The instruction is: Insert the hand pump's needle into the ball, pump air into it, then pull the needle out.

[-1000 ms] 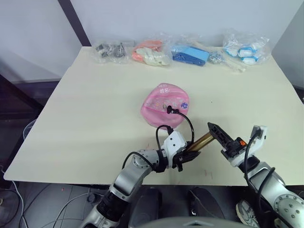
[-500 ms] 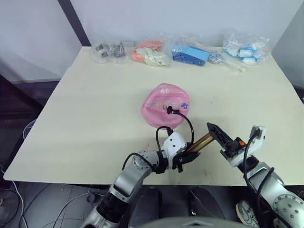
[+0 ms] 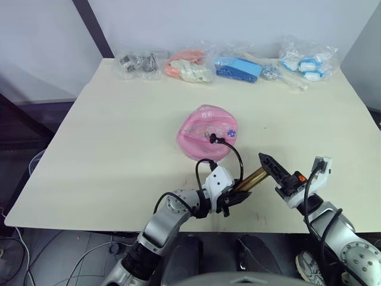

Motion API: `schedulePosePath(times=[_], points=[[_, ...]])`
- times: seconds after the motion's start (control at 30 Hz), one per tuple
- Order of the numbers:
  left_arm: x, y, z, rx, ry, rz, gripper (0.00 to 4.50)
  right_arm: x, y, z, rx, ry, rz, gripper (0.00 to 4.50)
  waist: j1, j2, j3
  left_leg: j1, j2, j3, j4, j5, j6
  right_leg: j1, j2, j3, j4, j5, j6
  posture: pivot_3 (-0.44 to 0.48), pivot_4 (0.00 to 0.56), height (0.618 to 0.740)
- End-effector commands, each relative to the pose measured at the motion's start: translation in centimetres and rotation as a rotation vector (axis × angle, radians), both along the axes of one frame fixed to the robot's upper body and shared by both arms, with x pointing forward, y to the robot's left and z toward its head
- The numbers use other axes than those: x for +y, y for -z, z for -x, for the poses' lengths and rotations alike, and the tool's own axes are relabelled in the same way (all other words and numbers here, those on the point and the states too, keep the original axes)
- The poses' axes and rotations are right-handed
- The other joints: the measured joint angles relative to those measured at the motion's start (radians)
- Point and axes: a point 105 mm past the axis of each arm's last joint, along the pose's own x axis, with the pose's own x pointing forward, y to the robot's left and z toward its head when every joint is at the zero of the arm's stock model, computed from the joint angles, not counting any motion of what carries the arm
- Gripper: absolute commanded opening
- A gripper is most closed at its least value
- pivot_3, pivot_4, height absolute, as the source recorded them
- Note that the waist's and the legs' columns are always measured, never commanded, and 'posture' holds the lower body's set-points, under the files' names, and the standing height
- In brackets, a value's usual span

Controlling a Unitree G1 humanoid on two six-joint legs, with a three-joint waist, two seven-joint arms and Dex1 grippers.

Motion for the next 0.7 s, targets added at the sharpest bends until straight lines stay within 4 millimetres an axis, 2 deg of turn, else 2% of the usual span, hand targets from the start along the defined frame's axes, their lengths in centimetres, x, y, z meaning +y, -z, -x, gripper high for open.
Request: schedulePosePath(times=[0.03, 0.17, 0.2, 0.23, 0.3, 0.7], points=[[-0.46, -1.19, 0.33, -0.039, 0.018, 0.034, 1.35, 0.45, -0.96, 0.07, -0.036, -0.020, -0.022, 4.50, 0.000, 0.000, 0.000, 0.000, 0.000, 0.000, 0.000, 0.000, 0.000, 0.000, 0.000, 0.000, 0.000, 0.000, 0.000, 0.000, 0.150, 0.740], [-0.46, -1.18, 0.37, -0.037, 0.018, 0.034, 1.35, 0.63, -0.75, 0.18, -0.026, -0.025, -0.020, 4.50, 0.000, 0.000, 0.000, 0.000, 0.000, 0.000, 0.000, 0.000, 0.000, 0.000, 0.000, 0.000, 0.000, 0.000, 0.000, 0.000, 0.150, 0.740], [-0.47, -1.17, 0.38, -0.036, 0.018, 0.034, 1.35, 0.68, -0.71, 0.21, -0.024, -0.027, -0.018, 4.10, 0.000, 0.000, 0.000, 0.000, 0.000, 0.000, 0.000, 0.000, 0.000, 0.000, 0.000, 0.000, 0.000, 0.000, 0.000, 0.000, 0.150, 0.740], [-0.47, -1.16, 0.38, -0.036, 0.019, 0.034, 1.35, 0.71, -0.68, 0.21, -0.023, -0.026, -0.018, 3.94, 0.000, 0.000, 0.000, 0.000, 0.000, 0.000, 0.000, 0.000, 0.000, 0.000, 0.000, 0.000, 0.000, 0.000, 0.000, 0.000, 0.150, 0.740], [-0.48, -1.17, 0.39, -0.035, 0.019, 0.034, 1.35, 0.69, -0.68, 0.15, -0.023, -0.020, -0.017, 3.07, 0.000, 0.000, 0.000, 0.000, 0.000, 0.000, 0.000, 0.000, 0.000, 0.000, 0.000, 0.000, 0.000, 0.000, 0.000, 0.000, 0.150, 0.740], [-0.47, -1.14, 0.36, -0.031, 0.017, 0.035, 1.35, 0.65, -0.79, 0.06, -0.027, -0.016, -0.019, 3.07, 0.000, 0.000, 0.000, 0.000, 0.000, 0.000, 0.000, 0.000, 0.000, 0.000, 0.000, 0.000, 0.000, 0.000, 0.000, 0.000, 0.150, 0.740]])
